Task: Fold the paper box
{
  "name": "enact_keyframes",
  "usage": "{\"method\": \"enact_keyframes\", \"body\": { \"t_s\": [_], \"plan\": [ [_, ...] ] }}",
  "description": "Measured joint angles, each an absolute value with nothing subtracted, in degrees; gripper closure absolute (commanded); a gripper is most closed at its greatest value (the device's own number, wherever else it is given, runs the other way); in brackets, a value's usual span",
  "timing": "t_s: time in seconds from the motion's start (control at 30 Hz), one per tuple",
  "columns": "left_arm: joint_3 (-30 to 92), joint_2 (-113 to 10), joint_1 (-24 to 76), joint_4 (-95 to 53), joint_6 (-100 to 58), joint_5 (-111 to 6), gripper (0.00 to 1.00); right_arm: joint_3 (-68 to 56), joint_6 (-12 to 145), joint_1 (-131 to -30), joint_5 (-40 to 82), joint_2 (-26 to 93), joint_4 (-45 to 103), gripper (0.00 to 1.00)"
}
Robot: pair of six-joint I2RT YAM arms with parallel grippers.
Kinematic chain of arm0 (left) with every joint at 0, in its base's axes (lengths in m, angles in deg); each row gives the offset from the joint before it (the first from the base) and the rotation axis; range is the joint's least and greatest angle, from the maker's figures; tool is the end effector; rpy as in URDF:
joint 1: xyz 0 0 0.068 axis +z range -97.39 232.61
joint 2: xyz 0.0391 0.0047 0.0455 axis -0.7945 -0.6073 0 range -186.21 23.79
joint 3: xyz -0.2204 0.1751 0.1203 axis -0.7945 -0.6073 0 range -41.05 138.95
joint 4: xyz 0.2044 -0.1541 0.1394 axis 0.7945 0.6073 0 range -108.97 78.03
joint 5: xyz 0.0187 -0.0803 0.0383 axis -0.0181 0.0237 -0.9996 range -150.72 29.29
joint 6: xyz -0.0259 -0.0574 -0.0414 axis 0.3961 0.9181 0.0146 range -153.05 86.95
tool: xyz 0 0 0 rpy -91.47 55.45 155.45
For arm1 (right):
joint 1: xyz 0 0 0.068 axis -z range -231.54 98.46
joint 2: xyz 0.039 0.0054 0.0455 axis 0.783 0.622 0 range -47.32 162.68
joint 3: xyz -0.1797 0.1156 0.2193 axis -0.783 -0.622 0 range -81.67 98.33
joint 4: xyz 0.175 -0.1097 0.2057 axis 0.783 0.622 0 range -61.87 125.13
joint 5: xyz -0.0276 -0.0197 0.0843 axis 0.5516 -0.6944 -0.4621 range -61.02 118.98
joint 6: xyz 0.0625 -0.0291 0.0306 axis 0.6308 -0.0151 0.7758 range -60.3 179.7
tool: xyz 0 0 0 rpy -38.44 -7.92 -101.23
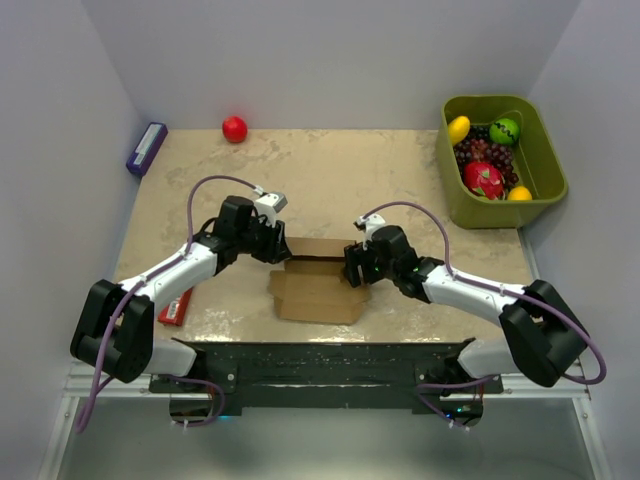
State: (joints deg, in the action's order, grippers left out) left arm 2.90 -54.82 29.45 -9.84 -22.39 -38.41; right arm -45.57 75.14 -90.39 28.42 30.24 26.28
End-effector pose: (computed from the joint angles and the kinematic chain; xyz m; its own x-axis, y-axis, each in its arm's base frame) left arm 0.2836 -0.1475 0.2059 -0.7392 0.1300 -0.6608 0.4875 0.7803 -0.3917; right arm 0.2401 0.1942 0.1787 -0.6472 -0.1795 -0.7409 -0.4782 0.8525 0.2112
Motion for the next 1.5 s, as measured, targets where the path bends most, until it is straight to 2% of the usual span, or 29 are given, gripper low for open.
{"method": "enact_keyframes", "body": {
  "t_s": [0.23, 0.47, 0.83, 1.5],
  "plan": [
    [2.9, -54.82, 29.45, -9.84, -22.39, -38.39, 0.61, -46.29, 75.99, -90.43, 31.16, 30.0, 23.31, 0.39],
    [2.9, -54.82, 29.45, -9.84, -22.39, -38.34, 0.62, -49.68, 77.44, -90.43, 33.06, 26.72, 19.13, 0.43],
    [2.9, -54.82, 29.45, -9.67, -22.39, -37.93, 0.62, -50.23, 78.4, -91.9, 35.18, 29.26, 13.28, 0.51],
    [2.9, -54.89, 29.45, -9.45, -22.42, -37.1, 0.64, -54.38, 81.7, -94.87, 44.12, 34.72, -0.03, 0.54]
  ]
}}
